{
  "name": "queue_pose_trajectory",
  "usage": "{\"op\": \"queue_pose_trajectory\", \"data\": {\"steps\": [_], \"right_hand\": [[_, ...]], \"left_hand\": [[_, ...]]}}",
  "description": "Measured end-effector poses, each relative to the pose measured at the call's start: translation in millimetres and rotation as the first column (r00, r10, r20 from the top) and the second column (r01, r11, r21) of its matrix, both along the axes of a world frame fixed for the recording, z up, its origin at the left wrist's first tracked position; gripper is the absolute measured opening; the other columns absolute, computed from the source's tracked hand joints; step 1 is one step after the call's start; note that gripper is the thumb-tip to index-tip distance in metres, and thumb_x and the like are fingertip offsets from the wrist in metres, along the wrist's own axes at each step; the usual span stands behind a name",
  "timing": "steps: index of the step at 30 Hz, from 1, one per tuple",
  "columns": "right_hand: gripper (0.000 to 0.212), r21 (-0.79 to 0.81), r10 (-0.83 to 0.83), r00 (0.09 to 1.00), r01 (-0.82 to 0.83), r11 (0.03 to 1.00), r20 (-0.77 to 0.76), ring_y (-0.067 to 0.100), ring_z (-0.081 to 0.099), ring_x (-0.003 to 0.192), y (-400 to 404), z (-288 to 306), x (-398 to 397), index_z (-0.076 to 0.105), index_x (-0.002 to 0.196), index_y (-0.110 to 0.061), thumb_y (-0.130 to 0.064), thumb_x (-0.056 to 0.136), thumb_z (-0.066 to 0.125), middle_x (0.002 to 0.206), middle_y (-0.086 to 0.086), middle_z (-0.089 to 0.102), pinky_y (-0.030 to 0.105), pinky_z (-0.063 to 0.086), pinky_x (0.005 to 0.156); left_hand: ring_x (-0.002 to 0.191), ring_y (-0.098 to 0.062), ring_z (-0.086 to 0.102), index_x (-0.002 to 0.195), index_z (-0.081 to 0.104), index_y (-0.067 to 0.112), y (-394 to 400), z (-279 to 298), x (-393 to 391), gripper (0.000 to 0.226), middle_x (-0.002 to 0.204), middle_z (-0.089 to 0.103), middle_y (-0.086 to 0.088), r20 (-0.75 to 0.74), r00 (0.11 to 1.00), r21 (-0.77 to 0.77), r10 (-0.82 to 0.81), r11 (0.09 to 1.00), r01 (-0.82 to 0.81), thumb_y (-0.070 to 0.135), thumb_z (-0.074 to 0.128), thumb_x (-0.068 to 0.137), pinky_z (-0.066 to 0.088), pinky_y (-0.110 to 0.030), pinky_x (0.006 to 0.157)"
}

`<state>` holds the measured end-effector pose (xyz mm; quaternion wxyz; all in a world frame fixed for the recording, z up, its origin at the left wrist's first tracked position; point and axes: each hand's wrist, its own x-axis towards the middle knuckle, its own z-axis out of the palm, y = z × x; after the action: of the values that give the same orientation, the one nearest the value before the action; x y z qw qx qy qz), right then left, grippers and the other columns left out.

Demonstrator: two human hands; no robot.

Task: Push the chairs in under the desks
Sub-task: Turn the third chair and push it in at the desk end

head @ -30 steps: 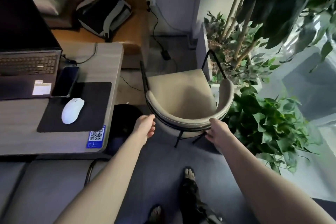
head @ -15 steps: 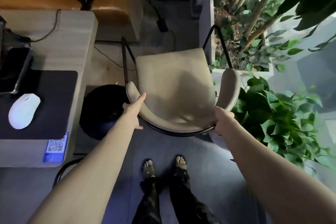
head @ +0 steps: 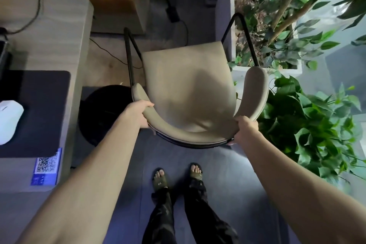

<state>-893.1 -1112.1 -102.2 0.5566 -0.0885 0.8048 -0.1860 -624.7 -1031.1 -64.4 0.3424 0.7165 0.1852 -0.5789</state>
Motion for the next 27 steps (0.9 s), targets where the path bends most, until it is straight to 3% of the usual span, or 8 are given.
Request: {"op": "queue_pose_trajectory", "data": {"steps": [4, 6, 9, 12, 14, 19, 23, 27], "right_hand": [[0.054, 0.002, 0.069, 0.997, -0.069, 0.998, -0.037, 0.043, 0.050, 0.116, -4.5, 1.2, -9.5, 0.039, 0.146, -0.014, -0.006, 0.095, 0.053, 0.145, 0.013, 0.044, 0.066, 0.046, 0.068], [0.051, -0.019, 0.121, 0.991, -0.122, 0.992, -0.047, 0.040, 0.054, 0.108, -4.1, 5.4, -12.8, 0.041, 0.144, -0.012, -0.006, 0.095, 0.053, 0.140, 0.014, 0.049, 0.056, 0.049, 0.063], [0.048, -0.034, 0.152, 0.987, -0.154, 0.988, -0.050, 0.038, 0.054, 0.104, -3.4, 7.0, -14.2, 0.044, 0.141, -0.013, -0.006, 0.094, 0.052, 0.130, 0.015, 0.052, 0.065, 0.047, 0.081], [0.044, -0.062, 0.145, 0.989, -0.147, 0.987, -0.042, 0.034, 0.056, 0.102, -7.5, 5.2, -12.6, 0.050, 0.134, -0.014, -0.006, 0.091, 0.053, 0.131, 0.015, 0.056, 0.064, 0.043, 0.087], [0.043, -0.072, 0.138, 0.990, -0.141, 0.987, -0.035, 0.033, 0.058, 0.106, -10.2, 4.0, -10.0, 0.051, 0.132, -0.014, -0.005, 0.090, 0.054, 0.129, 0.014, 0.057, 0.062, 0.044, 0.089], [0.043, -0.098, 0.146, 0.989, -0.149, 0.984, -0.038, 0.034, 0.059, 0.103, -20.5, 11.5, -8.2, 0.054, 0.131, -0.012, -0.004, 0.089, 0.057, 0.126, 0.013, 0.058, 0.052, 0.052, 0.068], [0.042, -0.100, 0.121, 0.992, -0.125, 0.987, -0.044, 0.033, 0.055, 0.096, -27.9, 10.3, -13.2, 0.053, 0.133, -0.011, -0.006, 0.091, 0.058, 0.120, 0.013, 0.057, 0.065, 0.045, 0.094], [0.045, -0.145, 0.092, 0.991, -0.105, 0.984, -0.099, 0.029, 0.054, 0.096, -38.3, 9.0, -21.8, 0.054, 0.136, -0.009, -0.009, 0.091, 0.060, 0.125, 0.016, 0.060, 0.054, 0.048, 0.102]], "left_hand": [[0.073, -0.030, 0.052, 0.089, 0.041, -0.004, 12.7, -3.5, -9.1, 0.017, 0.083, 0.048, -0.016, -0.003, 1.000, 0.005, 0.013, 1.000, -0.013, 0.007, 0.052, 0.095, 0.041, -0.051, 0.082], [0.068, -0.029, 0.049, 0.079, 0.038, -0.002, 24.0, -5.6, -16.4, 0.021, 0.081, 0.049, -0.016, -0.004, 0.999, 0.007, 0.034, 0.999, -0.034, 0.004, 0.050, 0.096, 0.041, -0.049, 0.082], [0.077, -0.034, 0.053, 0.091, 0.042, -0.004, 41.9, -10.4, -27.6, 0.012, 0.084, 0.048, -0.017, -0.031, 0.995, -0.014, 0.091, 0.996, -0.092, 0.004, 0.050, 0.096, 0.041, -0.054, 0.083], [0.117, -0.044, 0.051, 0.118, 0.038, 0.002, 53.6, -13.2, -34.7, 0.025, 0.090, 0.048, -0.018, -0.050, 0.986, -0.014, 0.161, 0.987, -0.162, 0.003, 0.051, 0.096, 0.035, -0.069, 0.088], [0.128, -0.047, 0.043, 0.122, 0.037, 0.006, 57.5, -12.7, -38.2, 0.030, 0.105, 0.047, -0.019, -0.072, 0.975, 0.007, 0.210, 0.978, -0.210, 0.003, 0.052, 0.096, 0.027, -0.075, 0.097], [0.133, -0.040, 0.041, 0.130, 0.042, 0.005, 58.9, -15.0, -40.0, 0.046, 0.138, 0.048, -0.017, -0.086, 0.975, 0.055, 0.205, 0.978, -0.201, 0.011, 0.063, 0.090, 0.022, -0.072, 0.106], [0.129, -0.036, 0.047, 0.117, 0.045, 0.008, 52.3, -15.6, -51.4, 0.027, 0.136, 0.053, -0.018, -0.085, 0.964, 0.031, 0.252, 0.968, -0.250, 0.010, 0.059, 0.094, 0.028, -0.064, 0.105], [0.112, -0.036, 0.055, 0.132, 0.048, 0.006, 48.8, -24.1, -66.1, 0.048, 0.119, 0.057, -0.015, -0.063, 0.963, 0.016, 0.262, 0.965, -0.262, 0.011, 0.066, 0.088, 0.034, -0.067, 0.102]]}}
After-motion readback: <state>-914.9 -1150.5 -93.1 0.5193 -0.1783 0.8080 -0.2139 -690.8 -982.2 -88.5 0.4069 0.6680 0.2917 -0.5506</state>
